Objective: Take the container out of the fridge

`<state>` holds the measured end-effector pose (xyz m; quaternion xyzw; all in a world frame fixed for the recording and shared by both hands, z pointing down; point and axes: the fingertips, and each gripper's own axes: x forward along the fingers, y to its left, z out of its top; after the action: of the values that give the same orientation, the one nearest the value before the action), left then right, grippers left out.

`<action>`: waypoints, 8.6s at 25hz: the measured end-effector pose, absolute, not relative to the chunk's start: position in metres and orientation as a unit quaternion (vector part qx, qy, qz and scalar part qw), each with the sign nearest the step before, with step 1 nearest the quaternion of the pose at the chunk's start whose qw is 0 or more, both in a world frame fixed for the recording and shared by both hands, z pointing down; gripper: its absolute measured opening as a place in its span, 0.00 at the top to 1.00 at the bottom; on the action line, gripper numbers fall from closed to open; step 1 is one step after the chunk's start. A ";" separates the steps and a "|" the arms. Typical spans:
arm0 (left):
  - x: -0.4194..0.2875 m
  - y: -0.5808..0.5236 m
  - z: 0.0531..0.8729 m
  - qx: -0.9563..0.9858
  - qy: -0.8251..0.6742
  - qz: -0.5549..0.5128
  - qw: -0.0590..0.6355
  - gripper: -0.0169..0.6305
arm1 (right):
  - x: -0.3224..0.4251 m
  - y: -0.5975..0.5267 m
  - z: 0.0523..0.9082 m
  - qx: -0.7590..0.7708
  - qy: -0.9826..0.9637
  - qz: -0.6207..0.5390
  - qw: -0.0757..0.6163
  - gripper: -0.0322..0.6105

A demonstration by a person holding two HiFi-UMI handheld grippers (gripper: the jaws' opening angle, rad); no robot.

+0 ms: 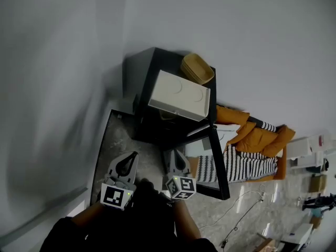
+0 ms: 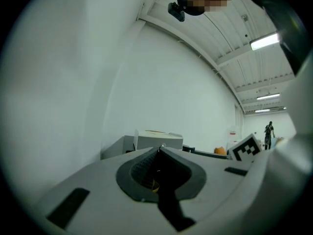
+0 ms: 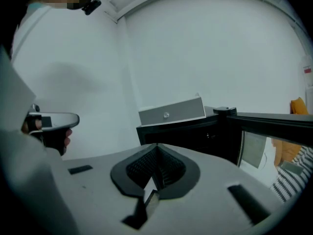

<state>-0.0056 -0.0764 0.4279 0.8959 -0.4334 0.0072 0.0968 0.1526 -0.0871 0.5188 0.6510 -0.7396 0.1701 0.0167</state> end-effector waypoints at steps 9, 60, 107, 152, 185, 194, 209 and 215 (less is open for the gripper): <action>0.012 -0.111 0.429 0.890 -0.444 0.008 0.100 0.97 | 0.180 -0.152 0.586 0.629 -0.751 0.176 0.098 0.95; 0.026 -0.190 0.461 0.789 -0.602 -0.015 0.121 0.97 | 0.199 -0.305 0.850 0.393 -0.755 0.078 0.519 0.86; -0.006 -0.177 0.457 0.783 -0.607 -0.035 0.131 0.97 | 0.183 -0.282 0.855 0.318 -0.737 0.056 0.594 0.93; -0.027 -0.129 0.475 0.882 -0.443 -0.001 0.163 0.97 | 0.128 -0.091 0.778 0.383 -0.728 0.149 0.549 0.93; 0.035 -0.100 0.492 0.870 -0.472 0.037 0.134 0.97 | 0.142 -0.003 0.669 0.306 -0.784 0.136 0.522 0.93; 0.035 -0.102 0.487 0.869 -0.475 0.035 0.133 0.97 | 0.143 0.002 0.665 0.302 -0.786 0.136 0.522 0.93; 0.034 -0.106 0.501 0.862 -0.487 0.043 0.132 0.97 | 0.149 0.010 0.655 0.294 -0.778 0.146 0.535 0.93; 0.036 -0.104 0.502 0.864 -0.483 0.045 0.134 0.97 | 0.150 0.019 0.638 0.297 -0.780 0.144 0.531 0.93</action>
<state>0.0358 -0.1039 0.5023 0.8642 -0.4831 0.0445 0.1336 0.1502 0.0186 0.6379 0.2971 -0.7804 0.1437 0.5311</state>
